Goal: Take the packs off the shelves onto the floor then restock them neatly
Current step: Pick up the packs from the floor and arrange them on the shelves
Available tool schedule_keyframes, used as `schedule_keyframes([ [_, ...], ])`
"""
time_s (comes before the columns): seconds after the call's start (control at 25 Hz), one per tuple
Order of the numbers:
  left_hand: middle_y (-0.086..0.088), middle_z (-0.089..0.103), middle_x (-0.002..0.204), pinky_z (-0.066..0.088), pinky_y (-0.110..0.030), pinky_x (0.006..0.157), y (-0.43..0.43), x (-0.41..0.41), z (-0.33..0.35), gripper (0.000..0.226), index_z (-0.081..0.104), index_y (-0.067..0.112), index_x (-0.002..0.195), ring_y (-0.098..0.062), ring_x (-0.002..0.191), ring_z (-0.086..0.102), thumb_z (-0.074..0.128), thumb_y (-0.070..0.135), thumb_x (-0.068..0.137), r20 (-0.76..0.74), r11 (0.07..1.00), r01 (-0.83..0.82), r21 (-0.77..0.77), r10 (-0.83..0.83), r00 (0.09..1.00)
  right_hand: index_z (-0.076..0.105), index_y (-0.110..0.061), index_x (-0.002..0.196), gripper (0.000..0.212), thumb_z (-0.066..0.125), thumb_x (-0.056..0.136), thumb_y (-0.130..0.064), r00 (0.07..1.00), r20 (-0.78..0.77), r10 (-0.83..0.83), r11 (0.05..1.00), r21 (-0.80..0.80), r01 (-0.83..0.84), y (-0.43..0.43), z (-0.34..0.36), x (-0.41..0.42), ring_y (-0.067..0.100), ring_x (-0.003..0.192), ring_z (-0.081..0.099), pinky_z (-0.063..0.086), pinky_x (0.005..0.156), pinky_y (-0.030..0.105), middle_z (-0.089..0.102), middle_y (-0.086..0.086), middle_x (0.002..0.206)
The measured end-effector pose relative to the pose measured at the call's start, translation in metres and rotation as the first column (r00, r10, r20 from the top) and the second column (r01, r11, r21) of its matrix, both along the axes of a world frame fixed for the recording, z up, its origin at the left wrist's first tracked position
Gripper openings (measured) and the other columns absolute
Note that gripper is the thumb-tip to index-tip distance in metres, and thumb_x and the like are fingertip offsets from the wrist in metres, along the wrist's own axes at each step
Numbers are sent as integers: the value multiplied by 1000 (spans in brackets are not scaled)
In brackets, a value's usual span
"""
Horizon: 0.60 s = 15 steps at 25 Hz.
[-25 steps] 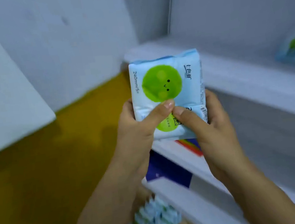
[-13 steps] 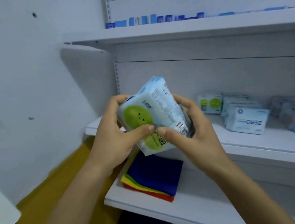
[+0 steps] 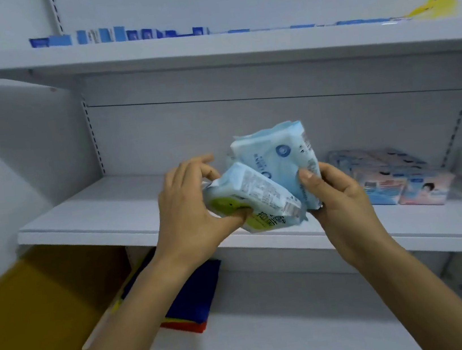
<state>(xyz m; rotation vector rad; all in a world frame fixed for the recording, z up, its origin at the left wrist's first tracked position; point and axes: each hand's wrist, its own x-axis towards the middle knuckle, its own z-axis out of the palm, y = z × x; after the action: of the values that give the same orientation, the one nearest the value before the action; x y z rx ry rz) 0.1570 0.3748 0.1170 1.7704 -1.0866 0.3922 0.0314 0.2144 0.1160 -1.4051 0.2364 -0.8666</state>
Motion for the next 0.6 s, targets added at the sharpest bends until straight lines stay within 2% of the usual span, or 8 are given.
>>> schedule_keyframes([
  [0.08,19,59,105,54,-36,80,-16,8,-13,55,42,30,96,-6,98,60,83,39,61,-201,999,-20,-50,10,979,65,-14,109,24,59,87,-23,999,16,-38,998,57,37,-24,-7,4,18,98,69,57,86,36,73,1,103],
  [0.2,11,61,107,53,-27,76,-36,46,-30,58,41,29,116,-5,91,62,80,18,74,-485,990,-65,-122,-2,874,65,-15,104,15,54,94,-20,996,-21,-81,990,111,83,-51,-19,20,18,96,70,59,81,34,74,-1,99],
  [0.28,0,63,110,49,-22,72,-57,85,-42,42,47,20,117,-10,89,61,68,10,83,-621,983,-94,-155,-23,783,64,-14,100,14,52,95,-21,994,-11,-106,982,157,107,-67,-22,37,18,94,70,60,76,35,74,-1,96],
  [0.36,-6,64,110,47,-20,66,-82,124,-58,29,52,13,113,-12,85,60,62,8,86,-678,989,-89,-117,-14,735,62,-16,100,15,50,96,-24,987,-10,-159,975,156,159,-82,-22,56,17,92,70,60,76,37,74,-3,96],
  [0.44,-6,64,109,48,-20,67,-110,161,-71,27,53,13,111,-12,86,61,65,9,87,-701,993,-26,-114,-62,710,60,-18,101,15,51,96,-28,972,-45,-229,968,94,232,-97,-18,78,14,88,71,59,74,35,74,-6,92],
  [0.52,-5,65,108,53,-29,78,-141,198,-80,28,54,17,107,-18,94,64,70,12,85,-704,993,56,-107,-115,701,60,-21,100,14,52,95,-32,951,-68,-300,954,-11,300,-112,-14,100,12,84,71,58,71,34,73,-5,92],
  [0.6,-5,67,107,54,-41,88,-171,229,-89,32,56,22,101,-24,99,66,78,16,78,-702,987,141,-79,-156,695,60,-25,98,12,52,95,-33,929,-71,-362,927,-136,351,-124,-11,120,17,89,69,57,75,38,71,-3,96],
])
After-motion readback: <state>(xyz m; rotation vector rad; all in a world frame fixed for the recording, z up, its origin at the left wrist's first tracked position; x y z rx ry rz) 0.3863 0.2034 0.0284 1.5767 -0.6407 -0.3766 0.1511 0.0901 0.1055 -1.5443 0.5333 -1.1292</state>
